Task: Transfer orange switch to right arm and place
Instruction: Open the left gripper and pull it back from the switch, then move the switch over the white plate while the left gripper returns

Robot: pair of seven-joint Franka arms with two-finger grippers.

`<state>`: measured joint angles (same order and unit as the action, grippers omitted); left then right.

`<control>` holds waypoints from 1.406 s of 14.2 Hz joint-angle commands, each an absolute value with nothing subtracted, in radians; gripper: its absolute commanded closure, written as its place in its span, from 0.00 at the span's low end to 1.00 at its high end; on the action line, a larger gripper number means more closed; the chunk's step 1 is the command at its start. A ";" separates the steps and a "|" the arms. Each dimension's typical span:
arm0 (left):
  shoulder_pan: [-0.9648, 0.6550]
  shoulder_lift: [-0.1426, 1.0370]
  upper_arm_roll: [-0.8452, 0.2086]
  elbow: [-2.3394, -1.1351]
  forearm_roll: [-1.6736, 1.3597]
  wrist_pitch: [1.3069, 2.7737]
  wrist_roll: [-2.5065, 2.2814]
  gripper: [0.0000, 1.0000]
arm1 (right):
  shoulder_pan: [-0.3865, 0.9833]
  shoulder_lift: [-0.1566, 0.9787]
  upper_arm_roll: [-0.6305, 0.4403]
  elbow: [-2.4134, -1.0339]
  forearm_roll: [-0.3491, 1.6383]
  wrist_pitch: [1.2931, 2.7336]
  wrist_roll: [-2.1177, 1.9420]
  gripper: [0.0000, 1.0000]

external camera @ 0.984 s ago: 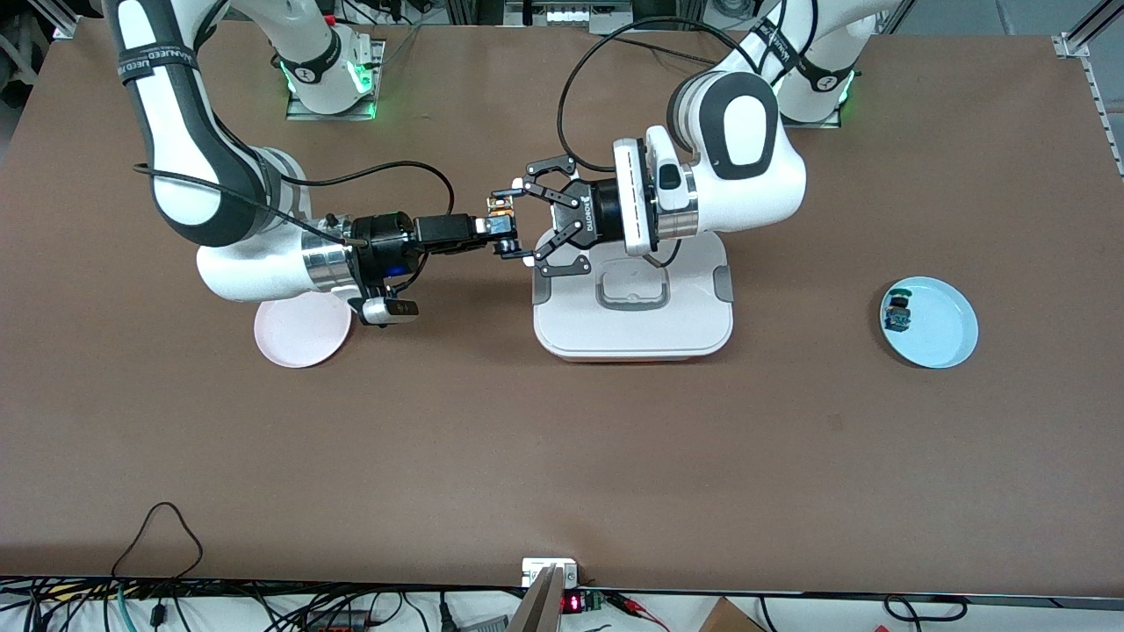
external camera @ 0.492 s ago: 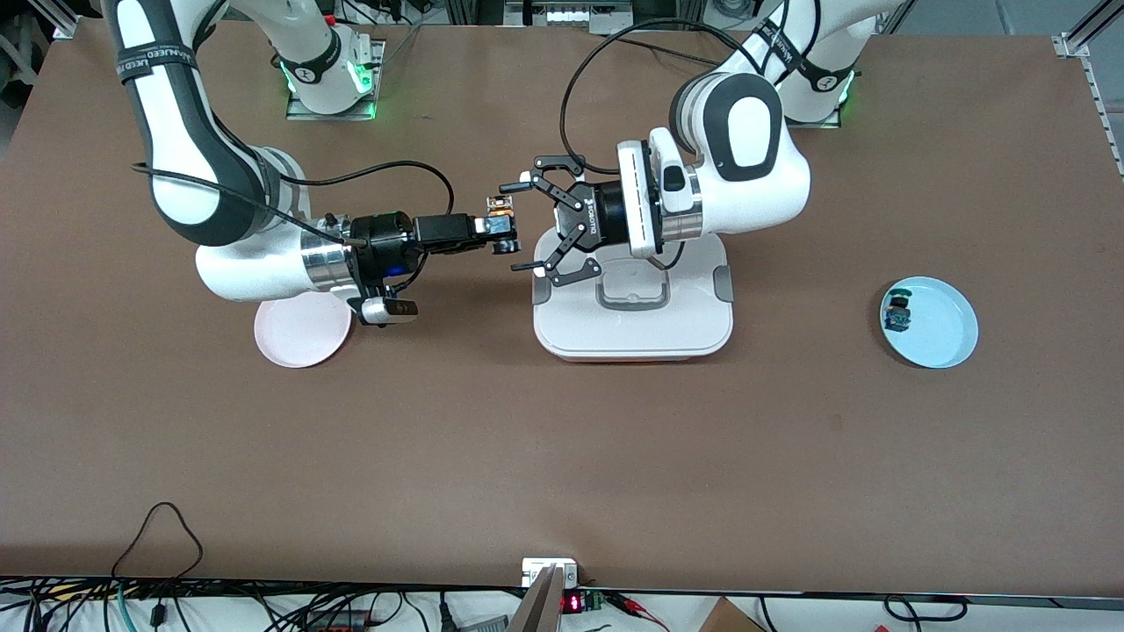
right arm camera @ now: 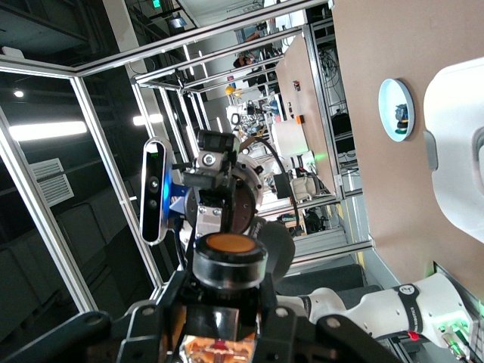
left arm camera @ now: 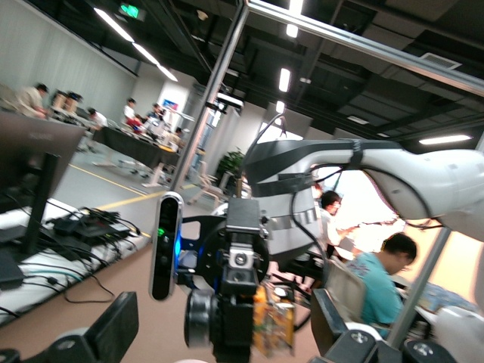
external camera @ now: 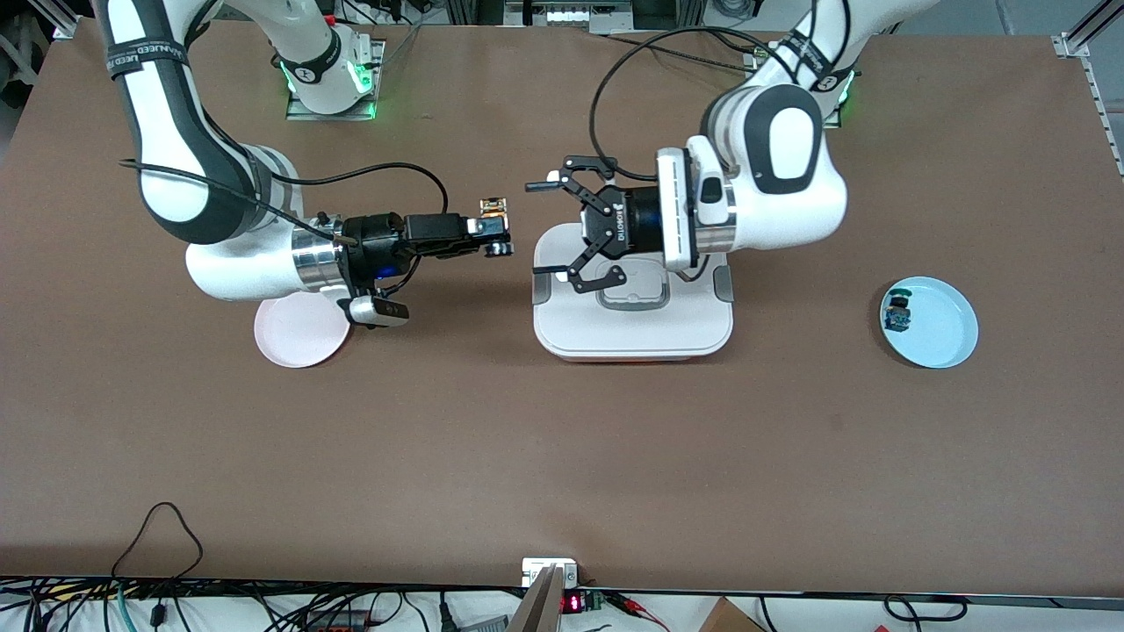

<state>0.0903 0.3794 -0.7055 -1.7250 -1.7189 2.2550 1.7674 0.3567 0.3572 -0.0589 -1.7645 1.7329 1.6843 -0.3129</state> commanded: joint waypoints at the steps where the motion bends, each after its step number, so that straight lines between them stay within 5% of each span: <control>1: 0.191 0.321 -0.709 -1.743 -1.542 2.102 1.568 0.00 | 0.316 0.331 -0.058 -1.786 1.715 1.698 -0.325 1.00; 9: 0.368 0.307 -0.696 -1.606 -0.843 1.654 0.894 0.00 | 0.236 0.301 -0.069 -1.772 1.251 1.697 -0.354 1.00; 16: 0.411 0.307 -0.695 -1.493 -0.214 1.412 0.508 0.00 | 0.235 0.296 -0.095 -1.769 0.837 1.703 -0.471 1.00; 20: 0.411 0.307 -0.693 -1.401 0.110 1.295 0.370 0.00 | 0.235 0.287 -0.094 -1.769 0.438 1.768 -0.645 1.00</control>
<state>0.4124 0.3070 -0.6907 -1.4486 -0.0015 1.3412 0.4318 0.2371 0.3124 -0.0979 -1.7616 0.5878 1.7398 -0.5606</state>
